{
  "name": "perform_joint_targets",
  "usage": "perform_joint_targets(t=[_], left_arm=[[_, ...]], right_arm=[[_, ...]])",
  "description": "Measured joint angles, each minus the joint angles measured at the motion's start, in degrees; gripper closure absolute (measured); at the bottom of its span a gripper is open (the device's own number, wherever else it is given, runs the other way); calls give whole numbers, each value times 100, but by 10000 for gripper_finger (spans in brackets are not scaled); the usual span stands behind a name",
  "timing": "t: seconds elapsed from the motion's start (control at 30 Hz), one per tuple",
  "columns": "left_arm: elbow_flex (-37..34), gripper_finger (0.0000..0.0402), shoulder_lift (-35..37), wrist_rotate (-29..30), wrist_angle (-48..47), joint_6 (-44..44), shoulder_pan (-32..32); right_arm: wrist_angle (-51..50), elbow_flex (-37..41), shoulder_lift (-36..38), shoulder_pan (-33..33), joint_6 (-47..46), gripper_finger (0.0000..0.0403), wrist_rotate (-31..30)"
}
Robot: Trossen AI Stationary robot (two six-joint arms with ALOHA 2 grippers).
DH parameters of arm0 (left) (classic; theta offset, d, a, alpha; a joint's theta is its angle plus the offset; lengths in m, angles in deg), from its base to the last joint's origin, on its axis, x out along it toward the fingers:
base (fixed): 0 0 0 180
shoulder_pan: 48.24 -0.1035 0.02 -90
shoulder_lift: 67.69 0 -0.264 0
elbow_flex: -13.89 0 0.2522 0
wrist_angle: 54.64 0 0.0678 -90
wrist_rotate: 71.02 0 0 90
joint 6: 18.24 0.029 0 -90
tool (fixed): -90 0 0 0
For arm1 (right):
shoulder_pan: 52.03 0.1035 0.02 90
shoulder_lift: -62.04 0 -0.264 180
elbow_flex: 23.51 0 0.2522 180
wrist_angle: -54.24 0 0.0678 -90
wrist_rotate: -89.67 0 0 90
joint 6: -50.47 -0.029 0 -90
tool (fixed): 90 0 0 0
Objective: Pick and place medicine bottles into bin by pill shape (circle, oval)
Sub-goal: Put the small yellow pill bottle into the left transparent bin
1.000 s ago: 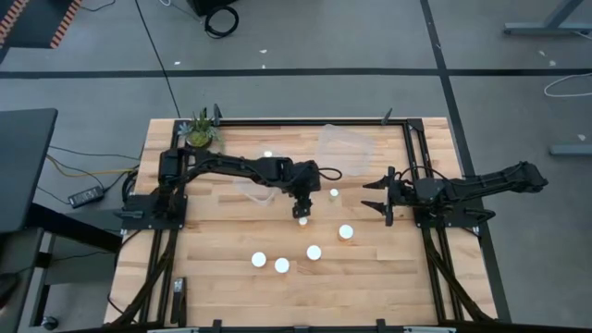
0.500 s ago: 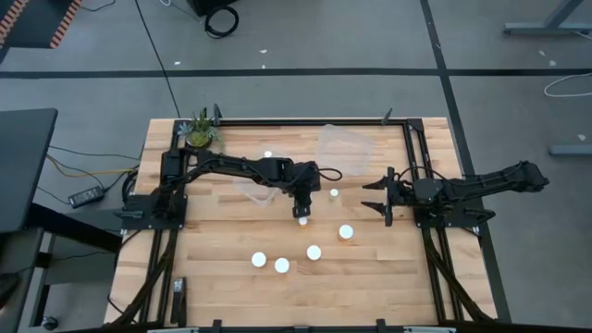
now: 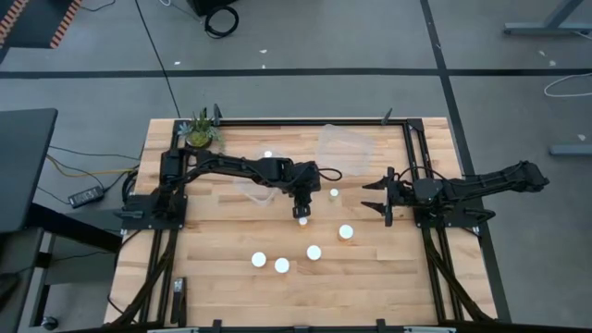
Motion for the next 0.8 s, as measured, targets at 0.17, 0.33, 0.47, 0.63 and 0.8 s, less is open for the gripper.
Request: perform_joint_targets(t=[0.17,0.33,0.47,0.63,0.8], left_arm=[[1,266,83,-2,-138,-105,7],[0,276,314,1,-434,-175,82],[4,275,604,48,-596,-277,178],[2,271,987,399,-1060,-338,298],[-2,277,1314,660,-1740,-306,332]], right_arm=[[0,0,0,-1,0,146,0],[0,0,-2,0,0,146,-2],[-4,0,-4,-2,0,146,0],[-7,0,-7,-1,0,146,0],[1,0,-16,0,0,146,-1]])
